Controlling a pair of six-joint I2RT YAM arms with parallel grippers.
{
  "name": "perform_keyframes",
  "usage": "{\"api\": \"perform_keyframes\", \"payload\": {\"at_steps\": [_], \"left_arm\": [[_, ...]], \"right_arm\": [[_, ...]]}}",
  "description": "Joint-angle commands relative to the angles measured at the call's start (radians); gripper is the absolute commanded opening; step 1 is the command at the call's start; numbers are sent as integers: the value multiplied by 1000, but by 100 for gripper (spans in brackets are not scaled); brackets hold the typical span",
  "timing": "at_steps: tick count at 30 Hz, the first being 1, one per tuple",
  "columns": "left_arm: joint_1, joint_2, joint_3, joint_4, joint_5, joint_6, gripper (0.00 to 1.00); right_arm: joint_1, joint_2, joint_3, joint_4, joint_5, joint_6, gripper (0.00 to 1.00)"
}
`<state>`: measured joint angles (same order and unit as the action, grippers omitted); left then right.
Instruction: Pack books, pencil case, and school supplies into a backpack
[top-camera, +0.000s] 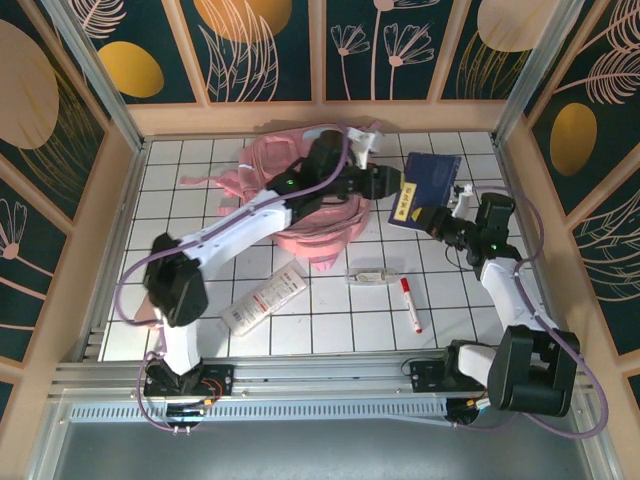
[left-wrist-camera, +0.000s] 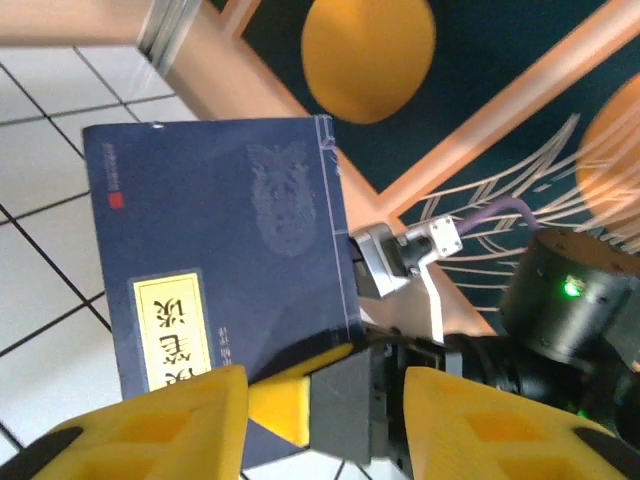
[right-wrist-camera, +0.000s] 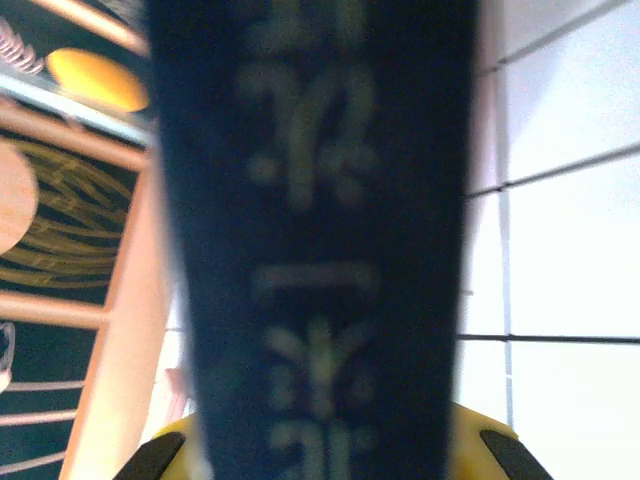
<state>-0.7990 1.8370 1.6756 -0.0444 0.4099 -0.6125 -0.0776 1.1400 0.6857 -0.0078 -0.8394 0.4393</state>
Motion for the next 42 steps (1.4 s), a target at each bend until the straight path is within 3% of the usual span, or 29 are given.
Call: {"api": "perform_keyframes", "payload": {"at_steps": [1, 4, 10, 15, 17, 20, 22, 25, 26, 27, 29, 32, 38, 42], "left_arm": [[48, -109, -156, 125, 88, -28, 60], [86, -237, -290, 185, 153, -41, 78], [217, -399, -523, 300, 263, -164, 78], [231, -467, -622, 460, 377, -229, 77], [233, -495, -669, 538, 398, -274, 72], [238, -525, -697, 577, 418, -301, 54], [245, -536, -709, 578, 424, -308, 37], [256, -557, -736, 611, 424, -338, 3], [259, -565, -741, 619, 414, -344, 0], [262, -577, -748, 625, 403, -346, 0], [266, -592, -755, 632, 385, -353, 0], [276, -604, -760, 638, 356, -394, 0], [283, -603, -779, 707, 285, -498, 0], [281, -585, -752, 639, 311, -467, 0]], "right_arm": [[78, -33, 85, 33, -110, -21, 4], [173, -23, 151, 43, -156, -21, 4], [308, -5, 189, 190, -269, 99, 4], [406, 27, 201, 285, -303, 182, 4], [431, 37, 204, 314, -311, 208, 4], [456, 51, 186, 436, -352, 299, 4], [467, 60, 171, 509, -372, 362, 6], [476, 61, 170, 543, -374, 395, 19], [476, 57, 174, 522, -363, 383, 25], [476, 51, 180, 472, -338, 360, 35], [478, 35, 189, 408, -283, 327, 48], [488, -1, 138, 488, -214, 405, 55], [510, -91, 4, 746, -8, 619, 58], [521, -92, -8, 821, 28, 652, 50]]}}
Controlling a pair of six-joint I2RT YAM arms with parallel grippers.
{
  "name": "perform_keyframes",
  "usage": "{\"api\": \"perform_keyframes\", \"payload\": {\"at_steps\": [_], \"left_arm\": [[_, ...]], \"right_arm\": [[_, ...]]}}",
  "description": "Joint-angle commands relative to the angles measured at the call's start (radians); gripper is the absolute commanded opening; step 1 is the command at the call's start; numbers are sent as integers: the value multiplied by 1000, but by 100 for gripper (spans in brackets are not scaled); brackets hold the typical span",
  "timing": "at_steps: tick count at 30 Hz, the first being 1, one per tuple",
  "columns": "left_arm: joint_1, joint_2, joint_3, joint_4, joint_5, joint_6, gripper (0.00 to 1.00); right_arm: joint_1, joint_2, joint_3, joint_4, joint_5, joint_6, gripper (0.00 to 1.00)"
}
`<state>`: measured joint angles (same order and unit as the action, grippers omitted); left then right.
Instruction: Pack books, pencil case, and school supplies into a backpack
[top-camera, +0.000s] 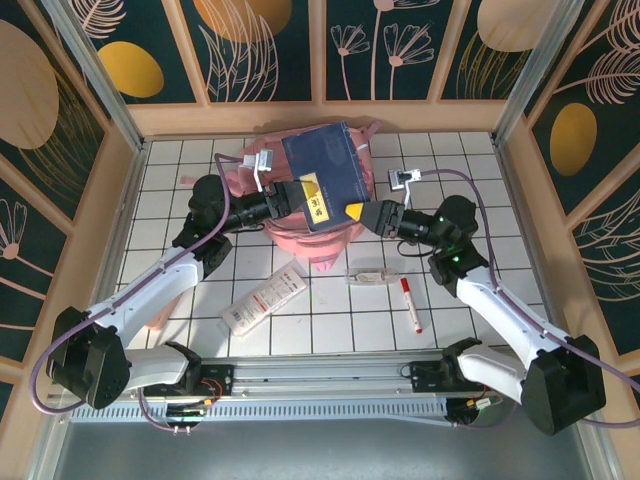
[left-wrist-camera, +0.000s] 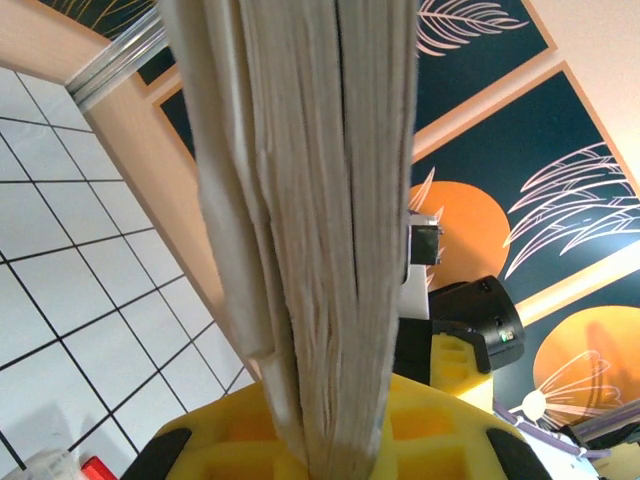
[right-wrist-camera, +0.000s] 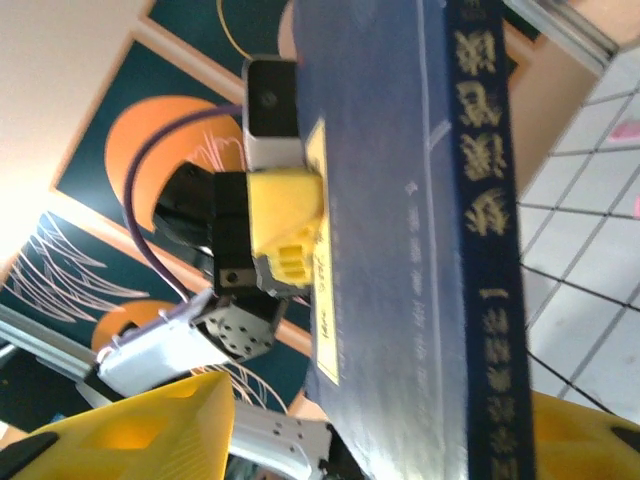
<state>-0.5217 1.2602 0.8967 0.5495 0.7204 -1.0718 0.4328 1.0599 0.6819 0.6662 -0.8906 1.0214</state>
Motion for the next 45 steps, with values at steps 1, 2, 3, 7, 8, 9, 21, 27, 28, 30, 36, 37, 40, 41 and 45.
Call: {"api": "perform_keyframes", "payload": {"at_steps": [1, 2, 3, 7, 8, 9, 21, 27, 28, 30, 36, 37, 40, 41, 45], "left_arm": [[6, -7, 31, 29, 0, -5, 0], [6, -9, 26, 25, -7, -8, 0], [6, -15, 15, 35, -20, -19, 0], [7, -24, 1, 40, -24, -37, 0], [7, -22, 5, 21, -22, -32, 3], [6, -22, 3, 13, -21, -32, 9], [60, -27, -17, -142, -56, 83, 73], [68, -6, 39, -496, -148, 769, 99], [68, 12, 51, -548, -169, 878, 99], [66, 72, 70, -649, -182, 1121, 99], [26, 286, 234, -878, -253, 1560, 99], [14, 313, 251, -891, -269, 1594, 98], [-41, 404, 329, -921, -347, 1634, 91], [-74, 433, 356, -930, -374, 1647, 90], [-150, 530, 419, -866, -460, 1606, 60]], "right_arm": [[9, -10, 1, 132, 80, 62, 47], [10, -9, 8, 115, 86, 54, 43], [10, -7, 10, 112, 89, 49, 39], [14, -7, -5, 136, 121, 59, 21], [14, -8, -13, 138, 138, 58, 16], [14, -10, -21, 137, 157, 59, 9], [12, -30, -98, 67, 237, 50, 0], [-76, -86, -91, -237, 228, -30, 0], [-105, -98, -94, -291, 222, -45, 0], [-189, -126, -106, -386, 201, -70, 0], [-433, -181, -111, -522, 91, -121, 0], [-455, -179, -93, -573, 91, -157, 0], [-512, -154, -22, -762, 129, -292, 0], [-524, -144, -5, -806, 143, -331, 0], [-565, -127, 27, -866, 163, -395, 0]]}}
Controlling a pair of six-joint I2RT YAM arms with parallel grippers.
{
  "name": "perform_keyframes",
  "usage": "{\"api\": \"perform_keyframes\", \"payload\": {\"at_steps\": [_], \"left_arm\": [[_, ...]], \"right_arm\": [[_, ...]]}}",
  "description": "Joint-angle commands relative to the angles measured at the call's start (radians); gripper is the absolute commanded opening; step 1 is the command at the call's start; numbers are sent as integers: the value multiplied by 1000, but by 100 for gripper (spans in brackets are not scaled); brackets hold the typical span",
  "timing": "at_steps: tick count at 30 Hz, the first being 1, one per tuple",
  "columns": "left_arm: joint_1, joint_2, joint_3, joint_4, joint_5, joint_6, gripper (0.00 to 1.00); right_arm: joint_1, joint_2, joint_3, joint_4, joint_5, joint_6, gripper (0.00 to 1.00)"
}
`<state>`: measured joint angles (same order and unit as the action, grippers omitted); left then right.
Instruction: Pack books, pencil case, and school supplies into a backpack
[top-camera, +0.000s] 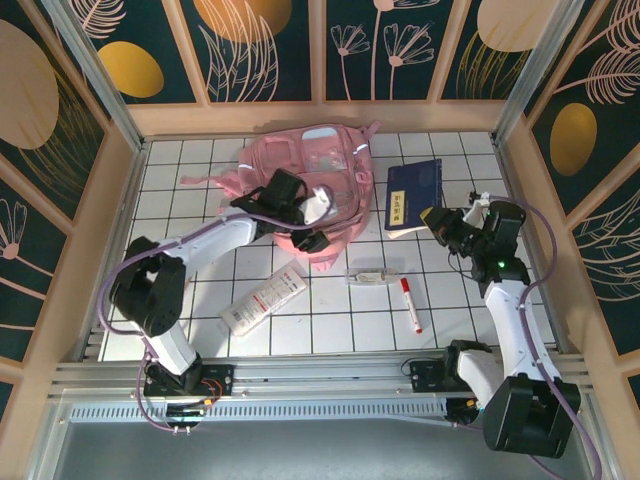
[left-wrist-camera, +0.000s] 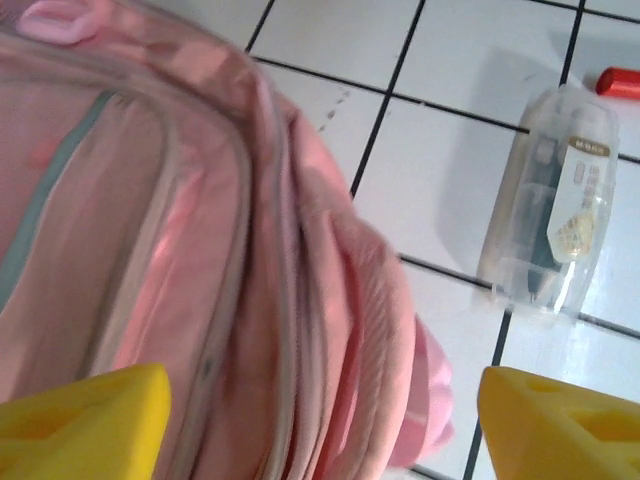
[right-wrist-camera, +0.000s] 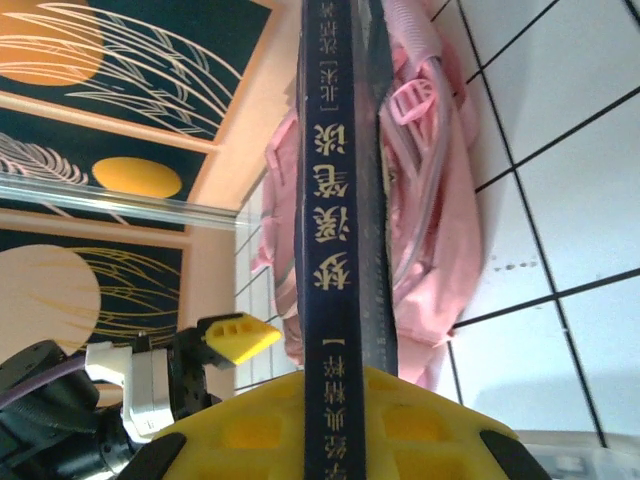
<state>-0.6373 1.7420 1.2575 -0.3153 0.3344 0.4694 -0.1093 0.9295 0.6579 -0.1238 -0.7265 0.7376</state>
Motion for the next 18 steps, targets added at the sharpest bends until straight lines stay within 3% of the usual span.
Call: {"api": "perform_keyframes", "payload": {"at_steps": [1, 5, 8, 13, 15, 18], "left_arm": [[-37, 68, 78, 4, -76, 44, 54], [-41, 156, 153, -8, -132, 8, 31], [-45, 199, 189, -44, -109, 17, 30], [-51, 243, 247, -101, -33, 10, 47], [-51, 268, 269, -102, -60, -19, 44], [-51, 300, 294, -85, -165, -63, 30]], "right_arm": [[-31, 4, 53, -76, -3, -112, 0], [-54, 14, 63, -81, -9, -128, 0], [-68, 23, 79, -96, -14, -150, 0], [-95, 50, 103, -115, -33, -179, 0], [-105, 58, 106, -108, -43, -178, 0], [-110, 65, 112, -99, -55, -173, 0]]}}
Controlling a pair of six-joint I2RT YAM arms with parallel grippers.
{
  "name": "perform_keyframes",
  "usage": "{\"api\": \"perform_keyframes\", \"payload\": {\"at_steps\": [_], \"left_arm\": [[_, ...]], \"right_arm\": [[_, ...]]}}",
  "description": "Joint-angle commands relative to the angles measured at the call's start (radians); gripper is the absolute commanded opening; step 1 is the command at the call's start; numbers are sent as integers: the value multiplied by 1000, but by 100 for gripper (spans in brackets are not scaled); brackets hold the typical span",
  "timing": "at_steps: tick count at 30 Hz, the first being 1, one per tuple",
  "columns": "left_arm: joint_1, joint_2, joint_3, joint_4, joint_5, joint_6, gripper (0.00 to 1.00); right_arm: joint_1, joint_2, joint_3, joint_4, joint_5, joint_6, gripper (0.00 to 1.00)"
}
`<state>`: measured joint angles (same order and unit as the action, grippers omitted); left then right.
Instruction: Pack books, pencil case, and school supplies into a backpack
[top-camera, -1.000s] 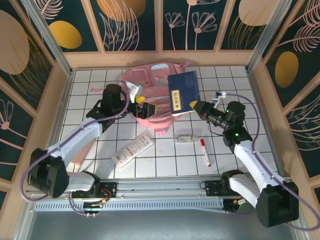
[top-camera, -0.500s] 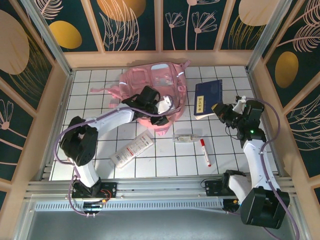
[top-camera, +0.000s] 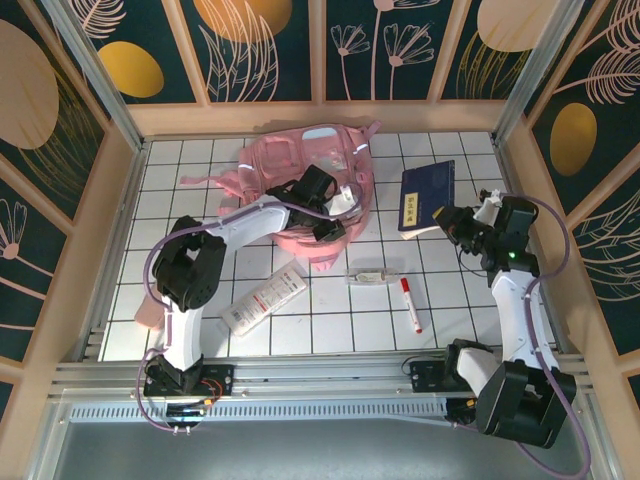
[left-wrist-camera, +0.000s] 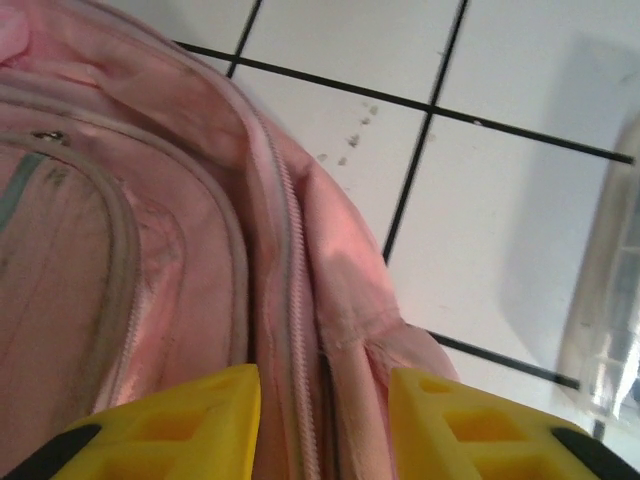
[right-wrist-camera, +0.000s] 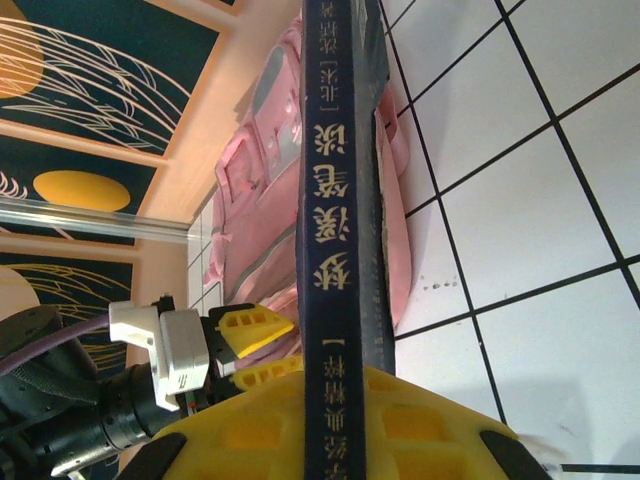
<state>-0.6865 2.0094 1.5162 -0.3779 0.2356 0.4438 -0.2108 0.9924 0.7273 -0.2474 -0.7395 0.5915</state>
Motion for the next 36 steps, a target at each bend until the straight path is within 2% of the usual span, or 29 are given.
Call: {"api": "perform_keyframes", "payload": {"at_steps": [1, 4, 6, 8, 13, 15, 16, 17, 23, 28, 31, 36], "left_arm": [[-2, 40, 47, -21, -95, -47, 24], [-2, 51, 75, -14, -149, -71, 8], [-1, 46, 78, -11, -134, -62, 7], [-2, 42, 76, -11, -126, -53, 0], [-2, 3, 79, -35, -84, -24, 0], [-1, -10, 79, -52, -12, -2, 48], [-1, -11, 79, -61, 19, 8, 63], [-2, -7, 79, -69, 35, 13, 66], [-2, 81, 134, -87, 6, -48, 62], [-2, 127, 169, -82, -115, -86, 45], [-2, 139, 171, -94, -141, -74, 44], [-4, 137, 169, -119, -96, -55, 50]], "right_arm": [[-10, 4, 46, 22, -44, -28, 0], [-12, 6, 55, 10, -50, -37, 0], [-15, 6, 58, -1, -53, -45, 0], [-16, 3, 56, -10, -56, -52, 0], [-16, -5, 49, -20, -70, -62, 0], [-16, 0, 49, -26, -81, -68, 0], [-16, 1, 49, -26, -85, -70, 0], [-16, 1, 49, -26, -86, -71, 0], [-16, -3, 43, -9, -97, -53, 0], [-16, -11, 51, -23, -95, -59, 0], [-16, -14, 54, -33, -89, -65, 0], [-16, -14, 45, -17, -90, -54, 0]]}}
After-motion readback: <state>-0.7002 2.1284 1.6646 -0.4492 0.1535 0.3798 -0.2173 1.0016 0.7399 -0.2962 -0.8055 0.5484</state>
